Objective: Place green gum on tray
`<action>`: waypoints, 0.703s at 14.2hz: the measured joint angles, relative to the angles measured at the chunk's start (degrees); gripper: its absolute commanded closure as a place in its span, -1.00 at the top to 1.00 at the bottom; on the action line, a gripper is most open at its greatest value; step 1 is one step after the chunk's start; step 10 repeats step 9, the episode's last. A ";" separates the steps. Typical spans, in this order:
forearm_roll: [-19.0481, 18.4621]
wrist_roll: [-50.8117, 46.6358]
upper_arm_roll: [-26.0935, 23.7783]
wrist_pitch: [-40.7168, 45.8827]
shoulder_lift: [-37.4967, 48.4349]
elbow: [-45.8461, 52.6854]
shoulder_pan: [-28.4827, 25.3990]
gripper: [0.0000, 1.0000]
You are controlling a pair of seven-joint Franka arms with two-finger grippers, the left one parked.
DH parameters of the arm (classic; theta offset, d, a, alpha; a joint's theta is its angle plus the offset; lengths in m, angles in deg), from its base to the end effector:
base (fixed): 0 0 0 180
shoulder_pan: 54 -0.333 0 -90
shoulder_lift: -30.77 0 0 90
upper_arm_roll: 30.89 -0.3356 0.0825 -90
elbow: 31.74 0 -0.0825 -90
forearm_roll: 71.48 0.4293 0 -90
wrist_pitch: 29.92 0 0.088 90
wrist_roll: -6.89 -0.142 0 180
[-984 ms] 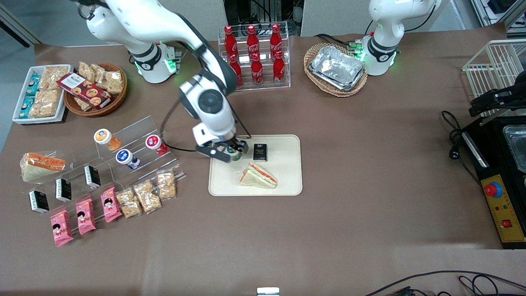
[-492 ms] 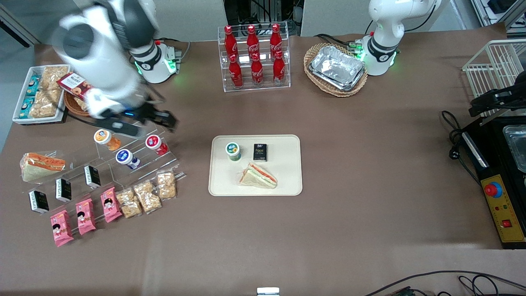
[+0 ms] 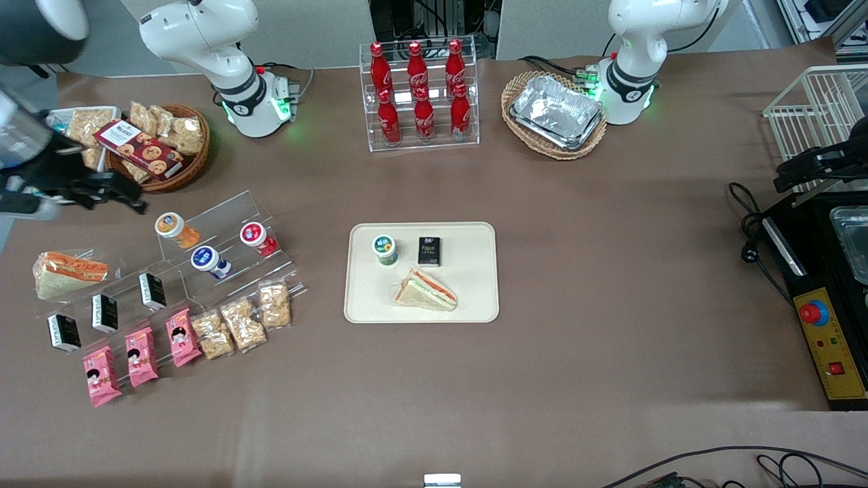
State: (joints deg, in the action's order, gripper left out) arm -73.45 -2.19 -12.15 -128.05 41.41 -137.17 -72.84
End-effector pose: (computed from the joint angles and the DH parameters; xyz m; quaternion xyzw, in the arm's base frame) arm 0.5525 -0.0153 0.5819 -0.9969 0.0744 -0.0232 0.0146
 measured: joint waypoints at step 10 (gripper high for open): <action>-0.05 10.43 -0.29 0.19 -7.83 6.99 9.71 1.00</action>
